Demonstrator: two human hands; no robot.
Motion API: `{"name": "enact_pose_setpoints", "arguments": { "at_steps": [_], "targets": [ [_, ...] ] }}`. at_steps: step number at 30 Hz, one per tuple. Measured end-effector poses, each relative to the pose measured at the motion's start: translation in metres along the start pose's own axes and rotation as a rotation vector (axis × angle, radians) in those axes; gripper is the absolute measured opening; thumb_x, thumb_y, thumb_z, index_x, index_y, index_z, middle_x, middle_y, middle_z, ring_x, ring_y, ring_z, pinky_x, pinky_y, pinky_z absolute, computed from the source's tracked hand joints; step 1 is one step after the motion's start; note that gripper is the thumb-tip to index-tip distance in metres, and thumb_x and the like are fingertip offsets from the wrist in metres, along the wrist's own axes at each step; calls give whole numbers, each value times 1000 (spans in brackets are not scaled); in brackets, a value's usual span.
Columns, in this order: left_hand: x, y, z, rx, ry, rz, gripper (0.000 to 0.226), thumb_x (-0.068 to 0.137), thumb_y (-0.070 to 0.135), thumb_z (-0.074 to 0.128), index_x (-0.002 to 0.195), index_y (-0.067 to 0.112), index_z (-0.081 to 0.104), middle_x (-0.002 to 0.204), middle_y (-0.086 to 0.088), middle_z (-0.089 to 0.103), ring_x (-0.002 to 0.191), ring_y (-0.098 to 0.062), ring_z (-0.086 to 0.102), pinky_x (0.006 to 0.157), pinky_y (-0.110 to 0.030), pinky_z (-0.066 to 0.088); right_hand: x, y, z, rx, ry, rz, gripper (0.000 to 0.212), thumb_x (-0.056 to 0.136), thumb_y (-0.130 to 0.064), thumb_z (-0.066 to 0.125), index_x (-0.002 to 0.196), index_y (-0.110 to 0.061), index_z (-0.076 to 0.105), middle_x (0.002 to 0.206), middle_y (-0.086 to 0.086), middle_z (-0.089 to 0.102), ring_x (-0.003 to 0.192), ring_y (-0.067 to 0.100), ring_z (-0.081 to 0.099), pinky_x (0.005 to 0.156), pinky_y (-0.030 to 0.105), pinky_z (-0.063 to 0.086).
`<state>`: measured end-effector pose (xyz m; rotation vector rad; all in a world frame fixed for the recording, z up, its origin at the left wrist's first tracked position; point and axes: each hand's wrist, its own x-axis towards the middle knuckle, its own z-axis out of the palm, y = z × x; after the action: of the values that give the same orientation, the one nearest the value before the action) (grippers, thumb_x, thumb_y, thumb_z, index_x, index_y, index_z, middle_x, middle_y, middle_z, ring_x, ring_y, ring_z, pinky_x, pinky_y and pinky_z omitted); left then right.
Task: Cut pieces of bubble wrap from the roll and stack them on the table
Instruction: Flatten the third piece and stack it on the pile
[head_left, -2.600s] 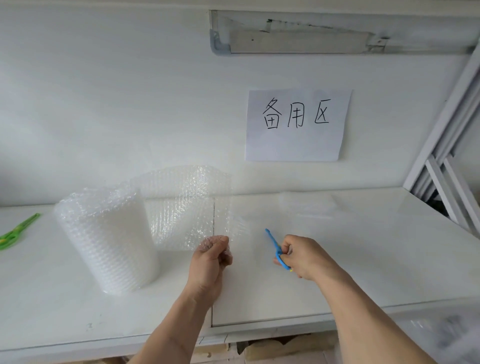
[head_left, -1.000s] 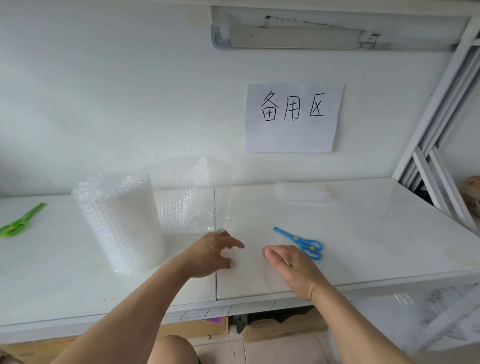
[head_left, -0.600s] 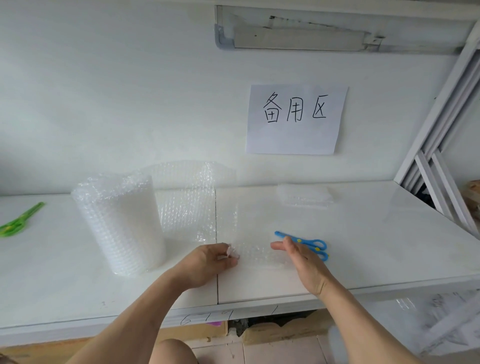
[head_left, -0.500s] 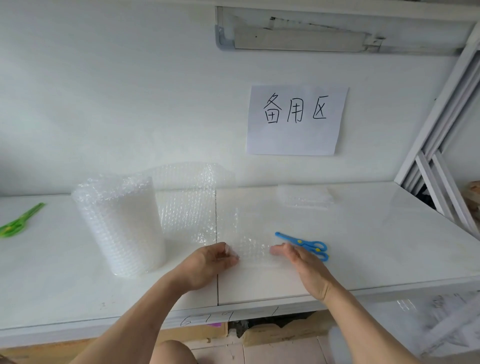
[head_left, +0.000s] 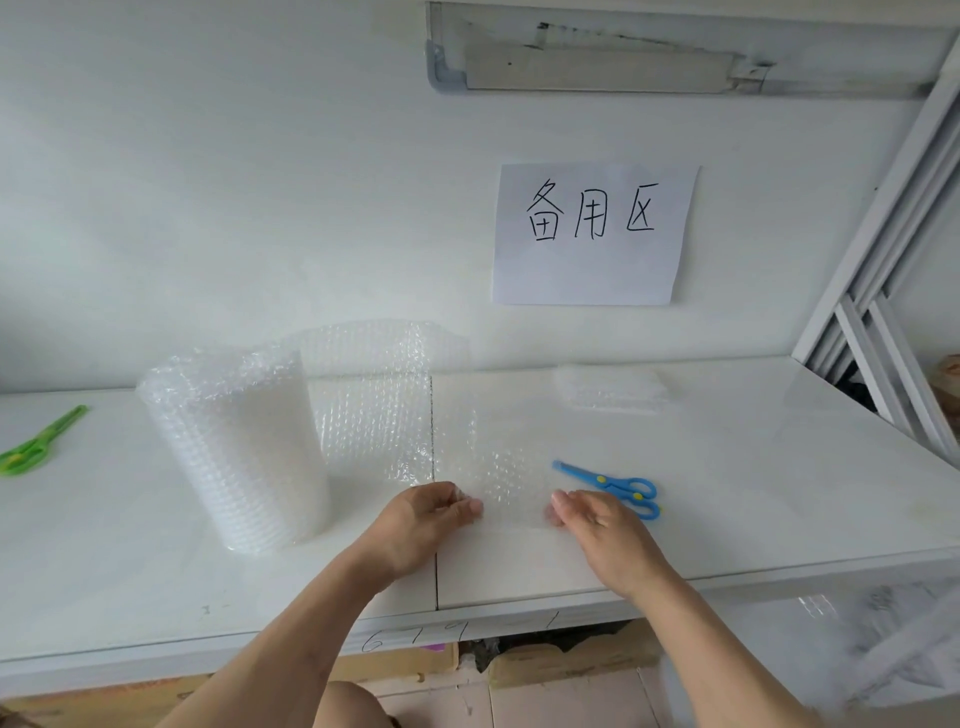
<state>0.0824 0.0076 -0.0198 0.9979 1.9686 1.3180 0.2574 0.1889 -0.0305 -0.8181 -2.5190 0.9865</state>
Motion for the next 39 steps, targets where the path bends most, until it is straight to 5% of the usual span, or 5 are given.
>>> {"name": "enact_pose_setpoints", "arguments": {
  "at_steps": [5, 9, 28, 33, 39],
  "targets": [
    [7, 1, 3, 36, 106, 5, 26, 89, 37, 69, 80, 13, 63, 84, 7, 64, 75, -9, 53, 74, -27, 40, 3, -4, 8, -154, 57, -3, 31, 92, -49, 53, 83, -25, 69, 89, -11, 70, 85, 8, 62, 75, 29, 49],
    [19, 4, 7, 174, 247, -31, 19, 87, 39, 69, 76, 25, 63, 93, 7, 67, 73, -8, 56, 64, -20, 39, 6, -9, 14, -240, 147, 33, 39, 94, -46, 51, 71, -16, 62, 73, -3, 63, 75, 18, 57, 66, 32, 42],
    [26, 2, 12, 434, 279, 37, 29, 81, 14, 68, 66, 20, 44, 101, 1, 61, 83, -16, 56, 64, -11, 35, 9, -34, 22, -478, 171, 95, 31, 98, -49, 42, 80, -24, 48, 93, -4, 64, 99, 22, 50, 83, 35, 37],
    [25, -3, 9, 396, 283, 5, 23, 85, 17, 68, 101, 16, 52, 111, 3, 55, 98, -17, 54, 73, -22, 37, 12, -35, 23, -530, 157, 99, 33, 98, -51, 41, 82, -24, 49, 95, -3, 64, 101, 24, 50, 85, 37, 37],
    [27, -7, 6, 558, 117, 45, 44, 96, 23, 57, 138, 34, 50, 158, 10, 19, 138, -13, 36, 108, -21, 30, 10, -32, 29, -554, 242, 59, 32, 93, -51, 52, 78, -23, 47, 88, -3, 62, 92, 23, 52, 79, 36, 40]
  ]
}}
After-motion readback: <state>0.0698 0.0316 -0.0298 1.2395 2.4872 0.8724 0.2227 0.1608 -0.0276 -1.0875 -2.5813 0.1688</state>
